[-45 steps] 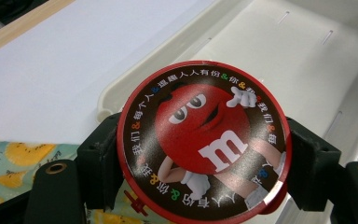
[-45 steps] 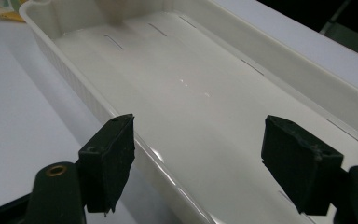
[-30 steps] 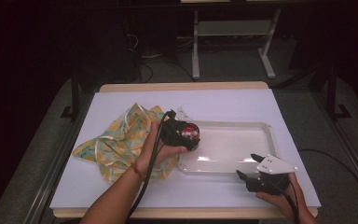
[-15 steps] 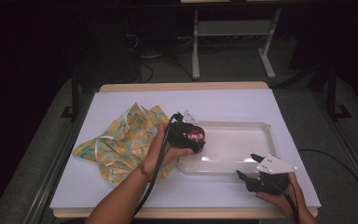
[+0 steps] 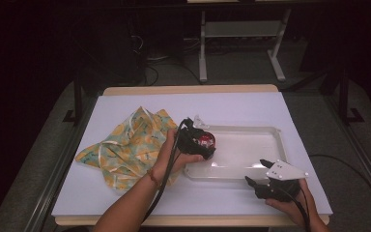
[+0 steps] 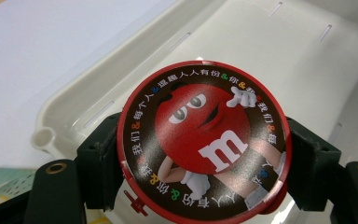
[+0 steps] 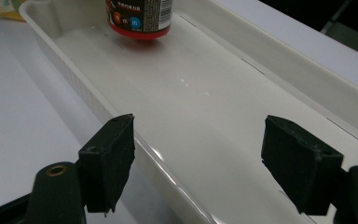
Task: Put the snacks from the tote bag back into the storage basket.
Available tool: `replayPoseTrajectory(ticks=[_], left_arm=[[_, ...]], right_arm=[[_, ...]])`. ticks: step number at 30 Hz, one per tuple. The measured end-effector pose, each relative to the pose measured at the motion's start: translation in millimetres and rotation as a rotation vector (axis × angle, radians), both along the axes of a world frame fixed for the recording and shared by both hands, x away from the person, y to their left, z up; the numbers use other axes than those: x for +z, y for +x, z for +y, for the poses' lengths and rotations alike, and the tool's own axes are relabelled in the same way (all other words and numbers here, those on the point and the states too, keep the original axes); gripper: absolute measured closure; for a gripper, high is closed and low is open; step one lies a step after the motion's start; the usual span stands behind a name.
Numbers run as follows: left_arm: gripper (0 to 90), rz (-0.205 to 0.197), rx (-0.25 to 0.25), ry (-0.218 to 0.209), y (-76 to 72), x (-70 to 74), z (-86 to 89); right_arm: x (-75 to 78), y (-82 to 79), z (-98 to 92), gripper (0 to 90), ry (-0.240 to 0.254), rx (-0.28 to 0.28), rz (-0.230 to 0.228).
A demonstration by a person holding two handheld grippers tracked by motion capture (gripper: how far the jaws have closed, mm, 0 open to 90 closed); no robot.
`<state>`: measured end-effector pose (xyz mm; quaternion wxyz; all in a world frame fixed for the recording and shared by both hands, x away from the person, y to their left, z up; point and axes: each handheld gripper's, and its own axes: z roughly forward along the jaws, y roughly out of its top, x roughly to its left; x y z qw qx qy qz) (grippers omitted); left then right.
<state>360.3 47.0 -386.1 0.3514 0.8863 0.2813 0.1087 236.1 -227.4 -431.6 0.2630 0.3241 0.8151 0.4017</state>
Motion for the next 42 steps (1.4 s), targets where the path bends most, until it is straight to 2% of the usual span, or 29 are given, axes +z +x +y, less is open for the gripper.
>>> replayPoseTrajectory(ticks=[7,20,31,42], left_arm=[[25.4,0.010,0.003,-0.006,0.7,-5.5,-5.0],[25.4,0.021,0.015,0.009,3.4,-13.6,-7.7],[25.3,0.030,0.006,0.022,3.2,-17.9,-11.1],[25.2,0.016,0.018,0.025,2.8,-19.6,-10.7]], right_arm=[[-0.1,-0.2,-0.2,25.0,0.000,0.000,0.000],[-0.1,-0.1,-0.3,25.0,0.000,0.000,0.001],[-0.1,-0.1,-0.4,25.0,-0.001,0.000,0.001],[0.0,-0.2,-0.2,25.0,-0.003,0.002,0.000]])
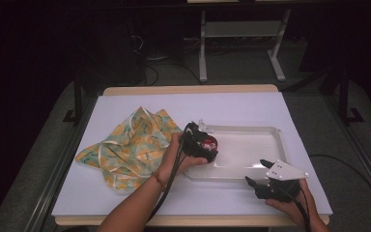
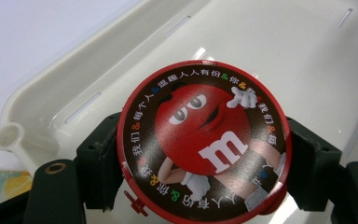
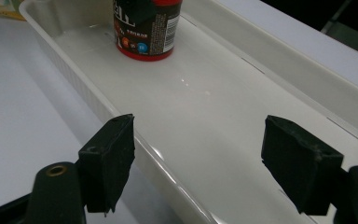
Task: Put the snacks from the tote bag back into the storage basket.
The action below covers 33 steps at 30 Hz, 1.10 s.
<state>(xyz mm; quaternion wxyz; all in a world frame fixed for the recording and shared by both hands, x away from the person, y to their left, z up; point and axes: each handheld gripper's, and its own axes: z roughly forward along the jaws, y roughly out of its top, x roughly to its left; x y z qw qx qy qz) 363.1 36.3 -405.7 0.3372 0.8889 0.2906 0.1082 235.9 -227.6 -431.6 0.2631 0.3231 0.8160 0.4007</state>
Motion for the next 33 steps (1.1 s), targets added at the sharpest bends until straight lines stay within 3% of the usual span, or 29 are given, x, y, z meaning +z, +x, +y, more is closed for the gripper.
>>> replayPoseTrajectory(ticks=[14,33], left_arm=[[23.3,-0.013,0.018,-0.047,-1.6,3.7,4.0],[24.2,-0.003,-0.009,-0.060,-14.4,14.7,20.6]], right_arm=[[-0.2,0.0,0.3,25.0,-0.001,0.002,0.002],[-0.5,0.0,1.7,24.9,-0.004,0.003,0.006]])
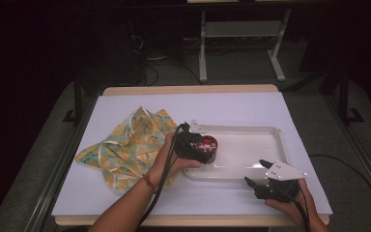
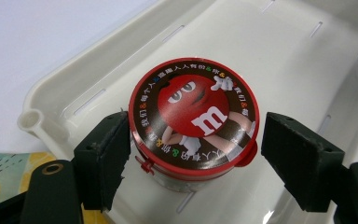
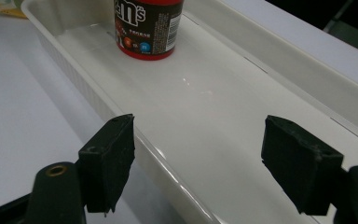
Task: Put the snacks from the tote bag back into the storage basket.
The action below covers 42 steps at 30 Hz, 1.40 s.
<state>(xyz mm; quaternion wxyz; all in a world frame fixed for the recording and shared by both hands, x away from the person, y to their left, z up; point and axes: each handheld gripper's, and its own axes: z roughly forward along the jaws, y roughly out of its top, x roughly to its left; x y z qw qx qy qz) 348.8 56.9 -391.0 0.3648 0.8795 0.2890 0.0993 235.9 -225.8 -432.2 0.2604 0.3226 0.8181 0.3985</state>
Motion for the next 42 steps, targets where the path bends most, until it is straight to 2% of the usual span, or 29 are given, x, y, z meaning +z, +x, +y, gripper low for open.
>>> replayPoseTrajectory(ticks=[11,21,35,42], left_arm=[[24.3,-0.005,-0.023,-0.012,-5.3,4.6,5.3],[24.4,-0.035,-0.012,-0.060,-7.9,16.8,10.0],[24.4,-0.068,-0.017,-0.043,-9.1,25.6,22.5],[24.5,-0.084,-0.024,-0.015,-9.1,28.2,30.0]], right_arm=[[-0.5,0.4,0.6,25.0,-0.001,0.002,0.002],[-0.4,0.4,0.4,25.0,-0.001,0.002,0.002],[-1.0,0.5,0.8,25.0,-0.003,0.001,0.005],[-0.9,0.2,1.0,25.0,-0.003,0.002,0.004]])
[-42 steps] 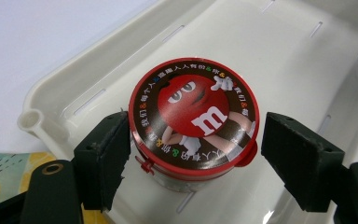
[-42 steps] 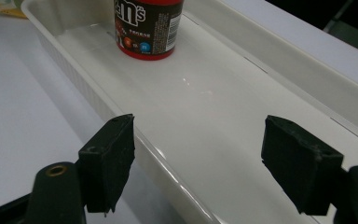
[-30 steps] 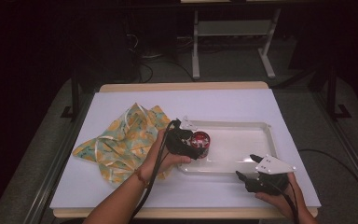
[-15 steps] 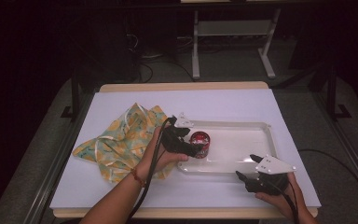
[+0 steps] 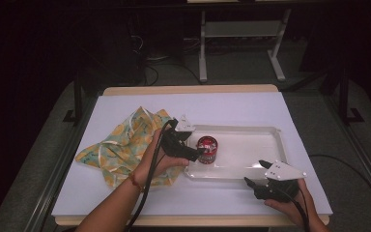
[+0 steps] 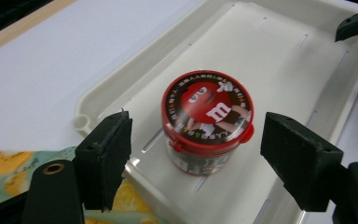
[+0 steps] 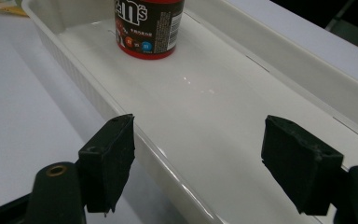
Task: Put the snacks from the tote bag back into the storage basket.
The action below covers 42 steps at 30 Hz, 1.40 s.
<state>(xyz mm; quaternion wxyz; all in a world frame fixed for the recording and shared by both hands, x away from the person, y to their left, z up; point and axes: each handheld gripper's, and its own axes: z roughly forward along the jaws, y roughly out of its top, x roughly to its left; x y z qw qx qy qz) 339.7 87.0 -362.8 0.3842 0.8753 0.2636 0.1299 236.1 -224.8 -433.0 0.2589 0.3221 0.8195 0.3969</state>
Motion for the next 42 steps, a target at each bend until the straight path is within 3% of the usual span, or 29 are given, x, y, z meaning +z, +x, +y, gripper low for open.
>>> replayPoseTrajectory(ticks=[12,20,28,42], left_arm=[[24.4,-0.050,-0.032,-0.003,-2.7,-0.7,16.8],[24.2,-0.089,-0.041,0.024,-6.1,-0.2,26.9],[23.5,-0.097,-0.044,0.033,-6.9,-1.2,35.9],[22.8,-0.150,-0.052,0.052,-12.7,-0.9,54.5]], right_arm=[[0.2,0.3,0.2,25.0,0.000,0.000,-0.003],[0.1,0.1,0.2,25.0,0.000,0.000,-0.004],[0.0,0.2,0.5,25.0,-0.002,0.001,-0.002],[0.0,0.1,0.7,25.0,-0.002,-0.001,-0.001]])
